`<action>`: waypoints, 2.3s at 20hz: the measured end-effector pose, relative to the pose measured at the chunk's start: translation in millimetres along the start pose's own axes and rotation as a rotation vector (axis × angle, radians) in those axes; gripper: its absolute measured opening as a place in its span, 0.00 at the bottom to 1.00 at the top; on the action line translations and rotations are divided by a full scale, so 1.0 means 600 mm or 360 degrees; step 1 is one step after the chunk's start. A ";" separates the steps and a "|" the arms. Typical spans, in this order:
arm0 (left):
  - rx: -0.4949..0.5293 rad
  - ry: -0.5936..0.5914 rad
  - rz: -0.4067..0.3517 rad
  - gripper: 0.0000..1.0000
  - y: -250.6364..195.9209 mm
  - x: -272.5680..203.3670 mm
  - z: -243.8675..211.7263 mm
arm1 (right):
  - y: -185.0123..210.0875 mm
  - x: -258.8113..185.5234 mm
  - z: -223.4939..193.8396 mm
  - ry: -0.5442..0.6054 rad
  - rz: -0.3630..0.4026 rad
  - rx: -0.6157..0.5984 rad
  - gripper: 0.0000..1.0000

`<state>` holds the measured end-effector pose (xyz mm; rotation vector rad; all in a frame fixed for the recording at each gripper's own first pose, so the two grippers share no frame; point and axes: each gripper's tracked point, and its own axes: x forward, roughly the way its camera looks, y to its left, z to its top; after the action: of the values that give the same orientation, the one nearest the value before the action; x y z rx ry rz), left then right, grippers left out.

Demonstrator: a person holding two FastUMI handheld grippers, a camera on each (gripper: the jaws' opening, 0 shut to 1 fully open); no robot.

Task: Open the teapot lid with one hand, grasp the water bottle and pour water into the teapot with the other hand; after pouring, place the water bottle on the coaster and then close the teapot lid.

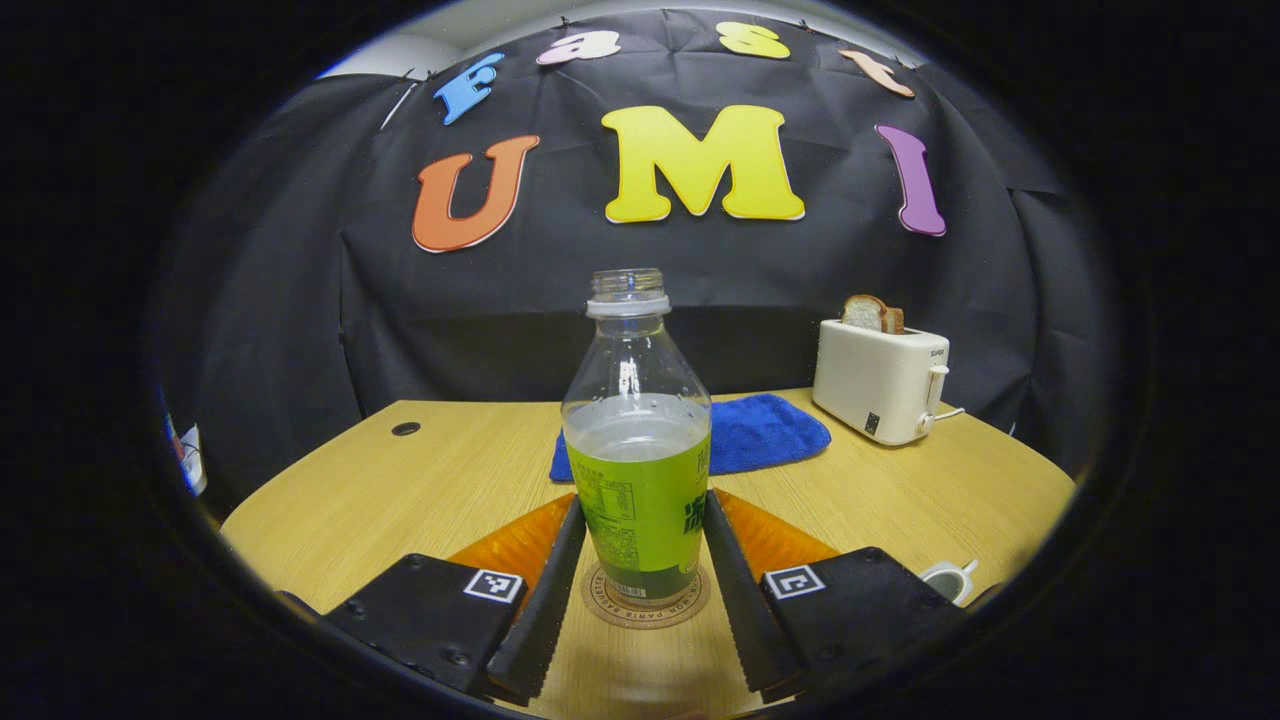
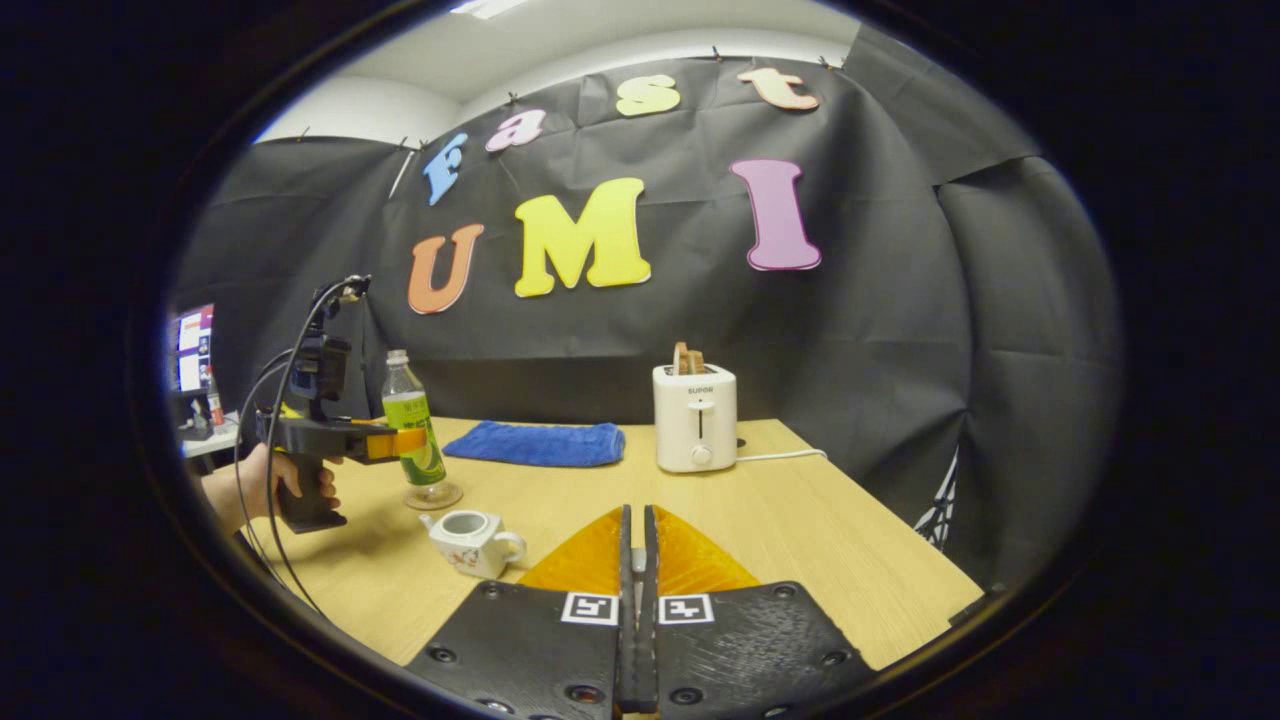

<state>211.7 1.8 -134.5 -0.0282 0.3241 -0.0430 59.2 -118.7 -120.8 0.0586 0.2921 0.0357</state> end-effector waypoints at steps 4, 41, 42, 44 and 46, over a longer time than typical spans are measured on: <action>-0.0002 0.0029 -0.0006 0.74 0.000 0.009 -0.012 | 0.004 -0.002 -0.005 0.0012 0.0000 -0.0008 0.00; -0.0028 -0.0321 0.0379 0.99 0.148 -0.321 0.061 | 0.265 0.130 0.021 -0.0066 0.0453 -0.0157 0.00; -0.0032 -0.0330 0.0387 0.99 0.151 -0.325 0.062 | 0.270 0.135 0.015 -0.0056 0.0461 -0.0163 0.00; -0.0029 -0.0338 0.0388 0.99 0.153 -0.331 0.062 | 0.279 0.144 0.004 -0.0043 0.0480 -0.0174 0.00; -0.0017 -0.0342 0.0387 0.98 0.154 -0.337 0.062 | 0.287 0.154 -0.007 -0.0027 0.0487 -0.0192 0.00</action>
<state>35.7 104.1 -38.1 -0.0038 0.1113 0.2020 142.0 57.5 -140.7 -0.0164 0.2614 0.3564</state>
